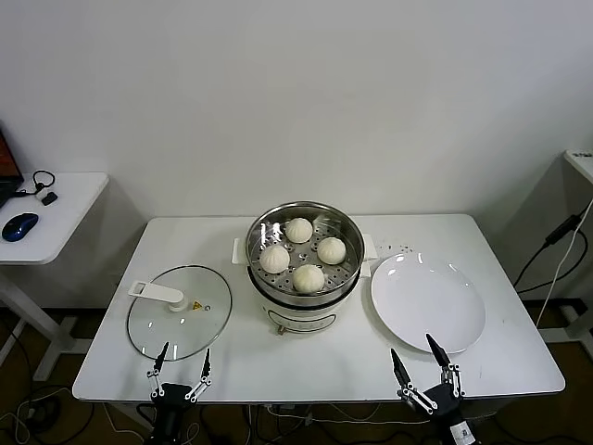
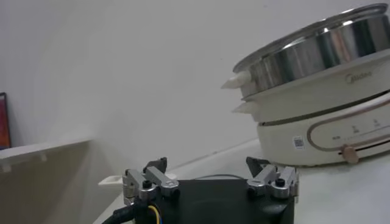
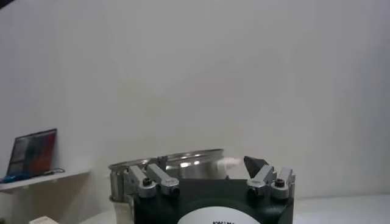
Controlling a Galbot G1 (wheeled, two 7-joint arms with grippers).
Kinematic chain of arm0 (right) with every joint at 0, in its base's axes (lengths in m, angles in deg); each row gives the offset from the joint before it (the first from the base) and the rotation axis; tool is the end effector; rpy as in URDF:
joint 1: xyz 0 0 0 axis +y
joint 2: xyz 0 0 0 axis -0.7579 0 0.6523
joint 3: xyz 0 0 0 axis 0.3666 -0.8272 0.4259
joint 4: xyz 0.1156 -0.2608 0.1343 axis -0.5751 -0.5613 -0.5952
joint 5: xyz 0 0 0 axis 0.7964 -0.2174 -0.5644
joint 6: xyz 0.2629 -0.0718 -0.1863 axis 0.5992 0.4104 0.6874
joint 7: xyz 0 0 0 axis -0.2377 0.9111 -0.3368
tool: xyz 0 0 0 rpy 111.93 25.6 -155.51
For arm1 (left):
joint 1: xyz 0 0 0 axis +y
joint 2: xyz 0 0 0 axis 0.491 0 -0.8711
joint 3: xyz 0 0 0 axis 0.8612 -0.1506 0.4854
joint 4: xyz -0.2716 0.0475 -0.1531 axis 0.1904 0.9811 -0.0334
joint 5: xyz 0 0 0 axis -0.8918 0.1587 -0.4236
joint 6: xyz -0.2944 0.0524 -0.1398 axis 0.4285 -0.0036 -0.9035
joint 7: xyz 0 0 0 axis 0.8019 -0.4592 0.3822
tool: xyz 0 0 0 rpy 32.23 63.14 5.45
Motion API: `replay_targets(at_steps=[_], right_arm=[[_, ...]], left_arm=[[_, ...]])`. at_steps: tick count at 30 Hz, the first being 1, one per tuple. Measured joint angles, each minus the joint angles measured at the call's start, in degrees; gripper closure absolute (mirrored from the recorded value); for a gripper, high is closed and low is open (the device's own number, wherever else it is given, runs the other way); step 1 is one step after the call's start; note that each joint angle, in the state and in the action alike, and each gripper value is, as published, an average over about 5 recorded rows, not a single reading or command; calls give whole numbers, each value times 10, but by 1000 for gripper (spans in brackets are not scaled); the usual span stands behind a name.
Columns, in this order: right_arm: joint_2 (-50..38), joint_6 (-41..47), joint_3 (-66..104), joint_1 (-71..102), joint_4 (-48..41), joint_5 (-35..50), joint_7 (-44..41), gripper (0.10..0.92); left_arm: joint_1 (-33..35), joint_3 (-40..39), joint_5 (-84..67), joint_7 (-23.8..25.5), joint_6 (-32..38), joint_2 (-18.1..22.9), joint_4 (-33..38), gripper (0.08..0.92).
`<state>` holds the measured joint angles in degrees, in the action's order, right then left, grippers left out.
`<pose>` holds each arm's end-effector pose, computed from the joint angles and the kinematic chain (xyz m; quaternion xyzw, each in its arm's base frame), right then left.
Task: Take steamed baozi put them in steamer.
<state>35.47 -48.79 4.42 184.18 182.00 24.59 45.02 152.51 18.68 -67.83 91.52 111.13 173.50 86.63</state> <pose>0.0769 -0.0879 -0.3735 -0.1746 0.9748 0.1084 0.0868 0.0993 0.0548 -0.4397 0.0284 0.9863 0.1580 0.0368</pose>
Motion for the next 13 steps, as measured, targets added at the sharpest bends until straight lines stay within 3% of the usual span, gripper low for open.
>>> replay_targets(at_steps=[13], right_arm=[[21, -15, 5, 28, -2, -8, 0, 203]], left_arm=[[5, 0, 0, 0, 1, 0, 9, 177]])
